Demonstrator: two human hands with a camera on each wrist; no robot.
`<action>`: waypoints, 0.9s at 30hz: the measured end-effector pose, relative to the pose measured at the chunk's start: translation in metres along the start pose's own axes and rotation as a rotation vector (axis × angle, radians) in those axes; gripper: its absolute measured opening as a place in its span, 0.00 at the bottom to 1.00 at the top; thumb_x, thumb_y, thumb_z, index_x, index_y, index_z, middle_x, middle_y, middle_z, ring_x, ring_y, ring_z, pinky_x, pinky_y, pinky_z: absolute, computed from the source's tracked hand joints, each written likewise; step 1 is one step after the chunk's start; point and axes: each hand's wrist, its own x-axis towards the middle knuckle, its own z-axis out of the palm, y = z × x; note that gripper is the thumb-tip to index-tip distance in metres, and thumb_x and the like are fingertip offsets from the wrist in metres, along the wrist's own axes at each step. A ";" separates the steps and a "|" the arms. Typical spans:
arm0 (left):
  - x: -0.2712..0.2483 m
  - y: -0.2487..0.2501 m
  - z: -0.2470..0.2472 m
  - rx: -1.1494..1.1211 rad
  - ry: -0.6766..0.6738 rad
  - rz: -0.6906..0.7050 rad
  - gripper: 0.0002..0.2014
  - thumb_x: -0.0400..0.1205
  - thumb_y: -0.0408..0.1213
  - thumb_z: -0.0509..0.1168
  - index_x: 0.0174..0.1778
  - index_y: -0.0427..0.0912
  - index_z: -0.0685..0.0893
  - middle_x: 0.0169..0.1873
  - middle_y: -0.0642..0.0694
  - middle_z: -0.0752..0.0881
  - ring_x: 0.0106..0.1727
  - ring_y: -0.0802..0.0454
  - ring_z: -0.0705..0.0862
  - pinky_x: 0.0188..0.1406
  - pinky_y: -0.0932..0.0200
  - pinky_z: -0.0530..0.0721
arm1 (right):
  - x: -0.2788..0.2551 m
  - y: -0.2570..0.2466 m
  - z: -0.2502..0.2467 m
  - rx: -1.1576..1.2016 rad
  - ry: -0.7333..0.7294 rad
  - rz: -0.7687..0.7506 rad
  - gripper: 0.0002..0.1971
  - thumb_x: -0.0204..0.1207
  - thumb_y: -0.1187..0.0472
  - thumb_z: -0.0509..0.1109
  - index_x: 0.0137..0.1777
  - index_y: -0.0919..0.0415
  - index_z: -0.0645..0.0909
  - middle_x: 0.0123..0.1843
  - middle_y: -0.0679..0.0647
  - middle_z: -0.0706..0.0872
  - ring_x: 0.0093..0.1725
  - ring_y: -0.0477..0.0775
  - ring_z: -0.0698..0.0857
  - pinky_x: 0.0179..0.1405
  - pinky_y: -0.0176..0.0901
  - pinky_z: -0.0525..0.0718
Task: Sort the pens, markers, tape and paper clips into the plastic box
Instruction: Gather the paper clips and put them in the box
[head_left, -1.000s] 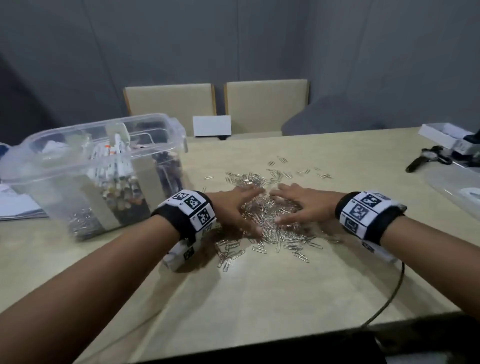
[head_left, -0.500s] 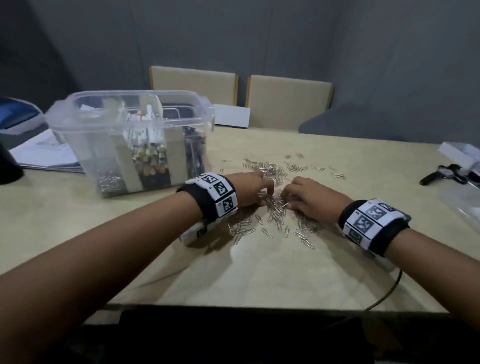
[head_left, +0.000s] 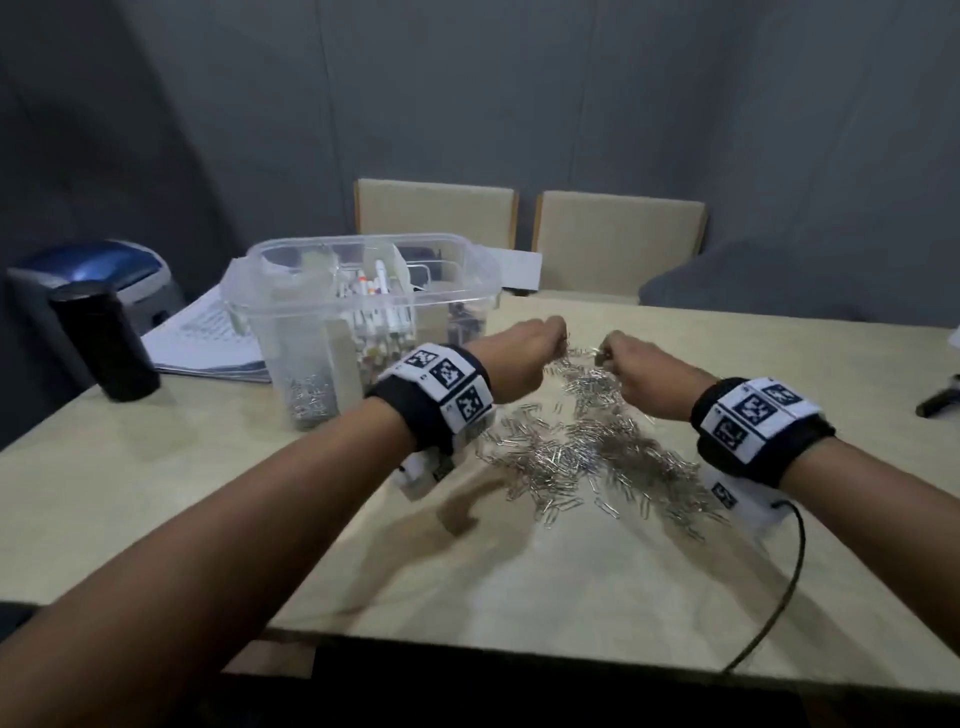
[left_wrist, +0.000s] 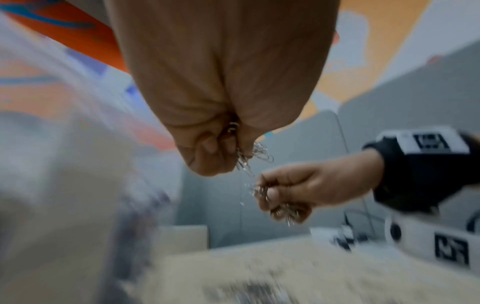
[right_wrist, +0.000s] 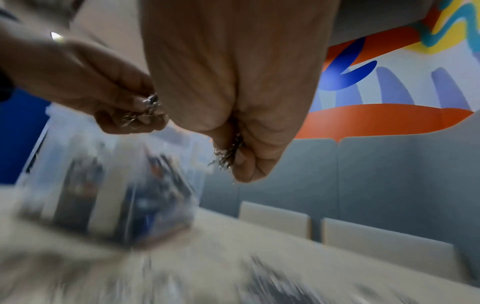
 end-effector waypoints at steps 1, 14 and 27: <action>-0.007 -0.007 -0.017 -0.008 0.030 -0.017 0.14 0.78 0.18 0.51 0.57 0.32 0.70 0.46 0.40 0.76 0.46 0.44 0.74 0.45 0.53 0.71 | 0.006 -0.011 -0.011 0.028 0.014 -0.005 0.08 0.81 0.74 0.55 0.55 0.62 0.66 0.47 0.52 0.74 0.42 0.48 0.74 0.38 0.42 0.70; -0.113 -0.149 -0.152 0.258 0.096 -0.387 0.05 0.82 0.27 0.58 0.53 0.36 0.76 0.54 0.36 0.83 0.53 0.40 0.81 0.54 0.51 0.77 | 0.081 -0.206 -0.100 0.593 0.013 -0.306 0.10 0.87 0.67 0.51 0.44 0.61 0.70 0.33 0.55 0.68 0.29 0.49 0.69 0.28 0.41 0.69; -0.135 -0.172 -0.181 -0.329 0.170 -0.610 0.13 0.82 0.15 0.55 0.57 0.21 0.82 0.48 0.29 0.87 0.27 0.58 0.88 0.29 0.67 0.88 | 0.124 -0.292 -0.035 0.184 -0.021 -0.198 0.04 0.79 0.61 0.62 0.49 0.59 0.77 0.45 0.58 0.83 0.44 0.58 0.83 0.43 0.43 0.79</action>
